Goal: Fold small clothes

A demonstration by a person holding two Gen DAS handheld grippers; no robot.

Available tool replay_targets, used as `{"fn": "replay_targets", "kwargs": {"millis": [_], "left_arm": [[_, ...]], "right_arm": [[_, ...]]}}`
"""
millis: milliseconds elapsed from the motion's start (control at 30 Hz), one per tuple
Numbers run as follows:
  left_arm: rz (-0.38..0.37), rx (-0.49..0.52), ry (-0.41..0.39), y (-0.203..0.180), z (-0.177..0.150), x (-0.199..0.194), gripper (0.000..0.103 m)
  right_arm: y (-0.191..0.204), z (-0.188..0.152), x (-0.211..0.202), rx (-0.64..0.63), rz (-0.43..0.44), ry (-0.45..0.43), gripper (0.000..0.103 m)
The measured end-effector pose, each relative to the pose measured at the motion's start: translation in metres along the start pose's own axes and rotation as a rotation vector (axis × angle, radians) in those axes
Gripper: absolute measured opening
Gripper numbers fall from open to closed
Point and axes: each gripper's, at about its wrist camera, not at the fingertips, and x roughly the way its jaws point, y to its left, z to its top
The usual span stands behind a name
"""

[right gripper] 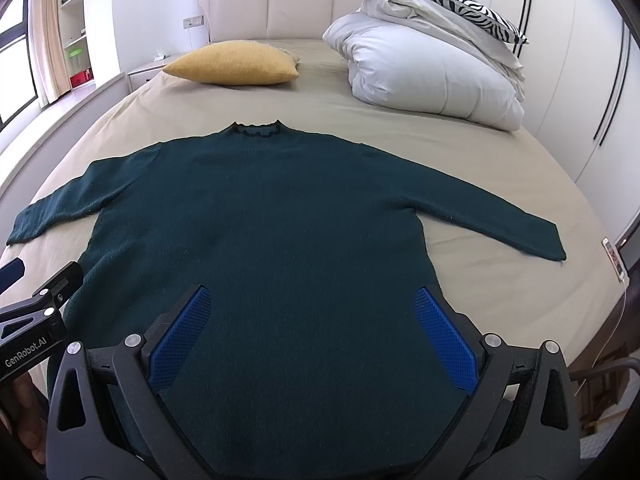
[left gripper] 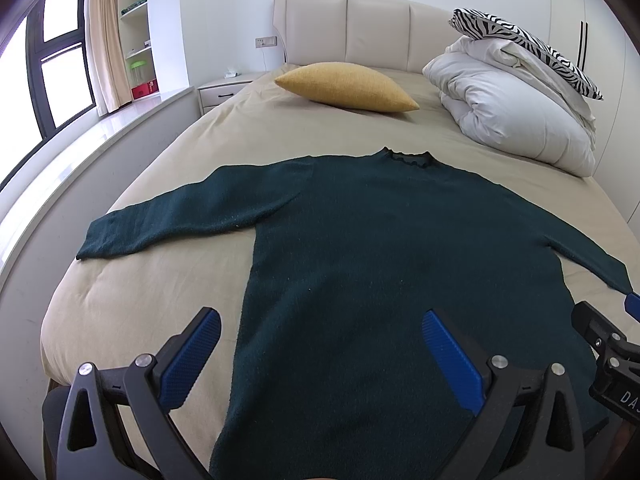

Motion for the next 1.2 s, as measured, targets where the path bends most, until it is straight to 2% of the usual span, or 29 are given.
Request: {"fn": "replay_targets", "kwargs": {"millis": [1200], "left_arm": [[0.001, 0.0, 0.003, -0.0007, -0.0014, 0.0011, 0.103]], "right_arm": [[-0.0018, -0.004, 0.0046, 0.002, 0.003, 0.009, 0.103]]}}
